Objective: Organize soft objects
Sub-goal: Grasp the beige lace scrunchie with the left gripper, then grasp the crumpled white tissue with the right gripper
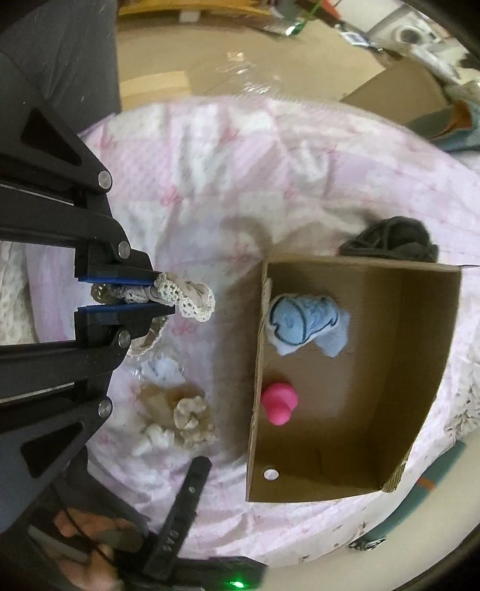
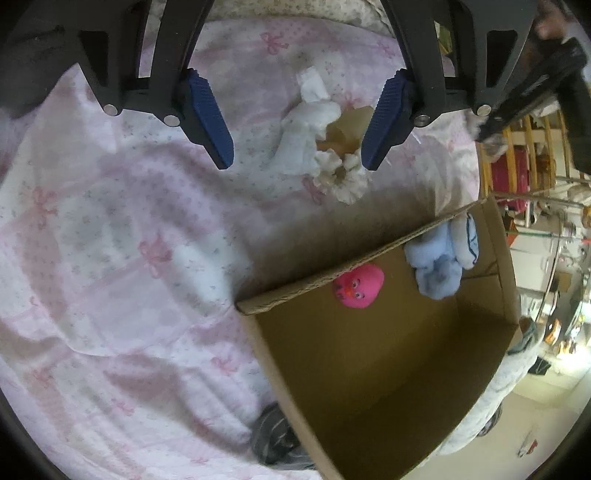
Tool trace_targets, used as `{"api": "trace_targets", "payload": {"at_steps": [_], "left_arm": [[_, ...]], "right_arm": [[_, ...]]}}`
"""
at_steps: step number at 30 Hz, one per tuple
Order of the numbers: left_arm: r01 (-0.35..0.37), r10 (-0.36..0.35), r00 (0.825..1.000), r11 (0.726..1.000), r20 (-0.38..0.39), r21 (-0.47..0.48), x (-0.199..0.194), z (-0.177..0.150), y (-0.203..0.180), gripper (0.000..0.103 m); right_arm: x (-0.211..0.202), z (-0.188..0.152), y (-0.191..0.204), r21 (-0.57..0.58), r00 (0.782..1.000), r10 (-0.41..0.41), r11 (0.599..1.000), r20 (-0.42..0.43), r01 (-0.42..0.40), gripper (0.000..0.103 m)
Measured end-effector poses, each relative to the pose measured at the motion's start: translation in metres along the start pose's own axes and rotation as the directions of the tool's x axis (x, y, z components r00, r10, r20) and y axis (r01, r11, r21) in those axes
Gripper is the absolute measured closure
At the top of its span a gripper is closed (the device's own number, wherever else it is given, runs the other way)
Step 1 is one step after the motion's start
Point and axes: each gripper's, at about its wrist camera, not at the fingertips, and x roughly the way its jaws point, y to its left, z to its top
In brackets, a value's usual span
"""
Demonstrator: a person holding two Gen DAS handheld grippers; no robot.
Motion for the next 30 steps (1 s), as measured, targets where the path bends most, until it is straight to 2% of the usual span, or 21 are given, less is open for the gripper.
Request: {"api": "trace_targets", "payload": {"at_steps": [2,4,6,9,13,15,17,20,21,25,28,30], "left_arm": [[0.0,0.0,1.0,1.0,-0.003,-0.009,0.005,0.003,0.002,0.095],[0.011,-0.012,1.0,0.999,-0.021,-0.035,0.015,0.003,0.012,0.095],[0.014,-0.017,0.999,0.998,-0.039,-0.06,0.024,0.003,0.013,0.095],[0.009,-0.011,0.999,0.999,-0.04,-0.05,0.026,0.004,0.008,0.095],[0.0,-0.002,0.999,0.999,-0.044,-0.04,0.027,0.004,0.007,0.095],[-0.005,0.003,0.999,0.999,-0.044,-0.044,0.03,0.004,0.007,0.095],[-0.006,0.004,0.999,0.999,-0.043,-0.047,0.032,0.005,0.007,0.095],[-0.01,0.008,0.999,0.999,-0.04,-0.05,0.031,0.006,0.007,0.095],[-0.014,0.012,0.999,0.999,-0.038,-0.051,0.031,0.007,0.008,0.095],[-0.028,0.028,0.999,0.998,-0.016,-0.057,0.027,0.007,0.01,0.095],[-0.036,0.037,0.999,0.997,0.005,-0.061,0.023,0.008,0.011,0.095],[-0.049,0.05,0.999,0.997,0.021,-0.055,0.02,0.008,0.01,0.095]], "right_arm": [[0.001,0.004,0.013,-0.052,1.0,0.018,0.998,0.0,-0.018,0.026],[0.004,0.006,0.029,-0.121,1.0,0.001,0.993,0.007,-0.001,0.026],[0.011,0.006,0.046,-0.205,0.999,-0.036,0.978,0.004,0.036,0.025],[0.031,0.003,0.064,-0.294,0.993,-0.117,0.95,-0.014,0.108,0.025],[0.056,0.003,0.076,-0.353,0.983,-0.181,0.922,-0.034,0.157,0.026],[0.063,0.004,0.077,-0.357,0.983,-0.179,0.922,-0.041,0.153,0.033],[0.067,0.006,0.078,-0.348,0.985,-0.161,0.928,-0.056,0.132,0.058],[0.065,0.007,0.078,-0.356,0.989,-0.139,0.928,-0.052,0.112,0.073],[0.062,0.006,0.079,-0.359,0.991,-0.128,0.928,-0.041,0.105,0.082],[0.035,0.006,0.076,-0.307,1.0,-0.001,0.952,-0.005,0.0,0.082],[0.005,0.008,0.073,-0.266,0.99,0.128,0.958,0.053,-0.109,0.082],[-0.009,0.01,0.072,-0.251,0.983,0.167,0.957,0.077,-0.143,0.082]]}}
